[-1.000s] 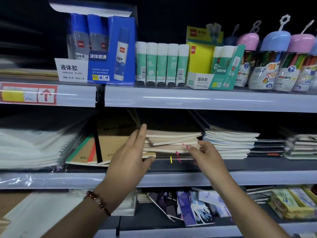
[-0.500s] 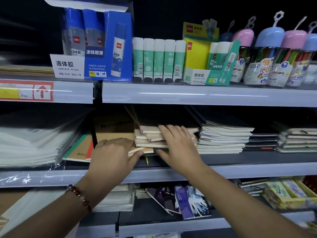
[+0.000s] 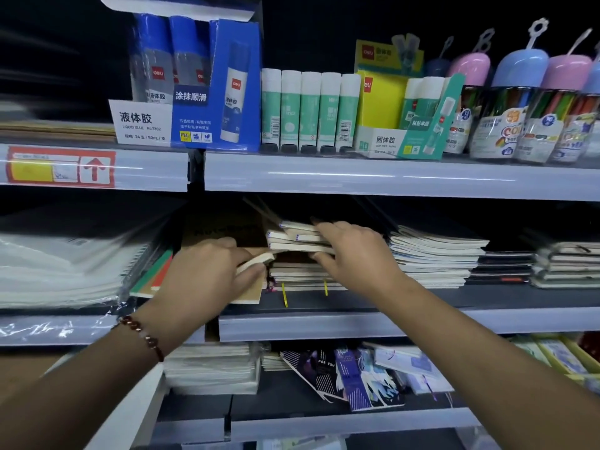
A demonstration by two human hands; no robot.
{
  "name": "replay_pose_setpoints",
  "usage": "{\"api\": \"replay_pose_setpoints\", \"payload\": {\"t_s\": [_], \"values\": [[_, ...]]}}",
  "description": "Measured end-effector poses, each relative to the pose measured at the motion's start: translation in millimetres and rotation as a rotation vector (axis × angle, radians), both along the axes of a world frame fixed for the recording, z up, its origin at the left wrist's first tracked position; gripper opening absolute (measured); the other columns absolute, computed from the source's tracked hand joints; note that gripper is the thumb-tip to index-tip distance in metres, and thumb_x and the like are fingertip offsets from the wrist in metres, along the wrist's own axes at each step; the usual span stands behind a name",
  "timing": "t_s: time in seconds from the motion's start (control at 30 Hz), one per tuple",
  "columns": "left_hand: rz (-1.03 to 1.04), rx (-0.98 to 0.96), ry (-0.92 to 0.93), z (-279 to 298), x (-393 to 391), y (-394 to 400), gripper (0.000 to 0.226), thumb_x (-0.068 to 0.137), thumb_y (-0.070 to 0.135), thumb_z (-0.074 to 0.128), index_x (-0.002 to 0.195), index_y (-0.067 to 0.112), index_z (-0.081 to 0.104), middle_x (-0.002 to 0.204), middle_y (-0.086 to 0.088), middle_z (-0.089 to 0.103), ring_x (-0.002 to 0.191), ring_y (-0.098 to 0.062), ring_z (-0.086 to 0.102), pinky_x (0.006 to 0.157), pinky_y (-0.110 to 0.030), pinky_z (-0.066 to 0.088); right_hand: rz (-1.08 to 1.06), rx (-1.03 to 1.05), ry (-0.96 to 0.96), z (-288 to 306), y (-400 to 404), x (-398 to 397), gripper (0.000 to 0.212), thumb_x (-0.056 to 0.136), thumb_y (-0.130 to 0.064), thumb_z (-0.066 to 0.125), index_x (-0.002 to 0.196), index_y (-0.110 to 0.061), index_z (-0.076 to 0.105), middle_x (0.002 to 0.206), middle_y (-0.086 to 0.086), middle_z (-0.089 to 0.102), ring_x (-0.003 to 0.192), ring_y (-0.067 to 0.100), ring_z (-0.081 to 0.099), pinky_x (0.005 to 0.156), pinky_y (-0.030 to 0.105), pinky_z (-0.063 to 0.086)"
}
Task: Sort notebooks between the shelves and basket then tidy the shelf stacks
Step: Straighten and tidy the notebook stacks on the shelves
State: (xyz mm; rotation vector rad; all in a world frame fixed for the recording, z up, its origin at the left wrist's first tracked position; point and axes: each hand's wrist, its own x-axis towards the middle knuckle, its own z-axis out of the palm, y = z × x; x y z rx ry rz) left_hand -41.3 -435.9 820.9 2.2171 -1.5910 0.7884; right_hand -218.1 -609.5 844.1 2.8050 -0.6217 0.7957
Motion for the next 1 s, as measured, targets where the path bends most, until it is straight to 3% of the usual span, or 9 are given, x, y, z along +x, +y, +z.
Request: {"api": "replay_pose_setpoints", "payload": {"t_s": [0.1,0.23,0.3,0.37,0.43,0.5,0.63,0.8,1.0], "values": [[0.032,0.095,-0.047,10,21,20,0.054,0.09,0.067,0.033,0.089,0.032,0.074,0.078,0.009,0.056,0.075,-0.018,0.061,0.055,-0.028,0.037,-0.013,0.003,0.006,-1,-2,-1,0.048,0.095,-0.045,0.054,0.139,-0.025,0.048,0.118,0.0,0.062,0.106,0.027,0.06,0.082,0.034,0.043],[0.065,0.195,0.045,11,22,39,0.04,0.091,0.064,0.045,0.101,0.032,0.066,0.095,0.013,0.058,0.089,-0.013,0.058,0.071,-0.031,0.047,-0.01,0.027,-0.005,-5,-2,-1,0.053,0.095,-0.044,0.055,0.144,-0.027,0.044,0.123,-0.002,0.061,0.109,0.026,0.06,0.084,0.033,0.044],[0.013,0.227,0.077,7,10,35,0.043,0.088,0.067,0.048,0.115,0.034,0.058,0.112,0.015,0.056,0.103,-0.012,0.056,0.081,-0.027,0.042,-0.015,0.032,-0.014,-6,-3,0,0.052,0.095,-0.044,0.055,0.143,-0.027,0.045,0.122,-0.002,0.061,0.108,0.027,0.06,0.083,0.034,0.045],[-0.051,0.296,0.151,2,3,27,0.069,0.082,0.077,0.049,0.14,0.04,0.042,0.144,0.016,0.045,0.13,-0.01,0.045,0.102,-0.025,0.035,-0.022,0.035,-0.025,-6,-4,0,0.048,0.095,-0.044,0.056,0.138,-0.025,0.049,0.118,-0.001,0.062,0.106,0.027,0.061,0.081,0.034,0.045],[-0.068,0.37,0.145,-3,6,20,0.089,0.075,0.091,0.03,0.151,0.046,0.025,0.158,0.017,0.031,0.143,-0.01,0.032,0.114,-0.026,0.026,-0.02,0.033,-0.029,-5,-4,0,0.047,0.095,-0.045,0.056,0.138,-0.025,0.05,0.117,-0.001,0.063,0.105,0.026,0.061,0.08,0.033,0.044],[-0.076,0.283,0.155,-6,14,15,0.094,0.07,0.095,0.012,0.143,0.046,0.044,0.144,0.016,0.051,0.131,-0.012,0.049,0.104,-0.028,0.038,-0.015,0.035,-0.03,-5,-2,-1,0.049,0.095,-0.045,0.056,0.139,-0.025,0.049,0.117,-0.001,0.063,0.106,0.025,0.06,0.081,0.032,0.042],[-0.028,0.066,0.115,-9,35,1,0.072,0.073,0.088,0.033,0.111,0.037,0.066,0.101,0.013,0.064,0.094,-0.015,0.063,0.076,-0.035,0.051,0.005,0.016,-0.061,-8,-3,-2,0.049,0.093,-0.043,0.059,0.138,-0.024,0.051,0.116,-0.002,0.064,0.106,0.025,0.059,0.086,0.034,0.041],[-0.031,0.142,-0.105,-25,38,-7,0.079,0.084,0.086,0.024,0.122,0.028,0.064,0.105,0.003,0.061,0.09,-0.022,0.06,0.071,-0.035,0.047,0.014,-0.038,-0.075,-23,-7,3,0.053,0.086,-0.04,0.067,0.135,-0.022,0.055,0.109,-0.001,0.064,0.099,0.026,0.06,0.087,0.038,0.045],[0.193,0.289,0.046,-8,43,-23,0.132,0.04,0.104,-0.011,0.138,0.036,0.048,0.111,-0.002,0.062,0.103,-0.025,0.061,0.076,-0.034,0.038,-0.011,-0.061,-0.148,-45,-1,11,0.061,0.074,-0.04,0.077,0.13,-0.027,0.057,0.115,-0.005,0.062,0.103,0.022,0.057,0.093,0.037,0.045]]}}
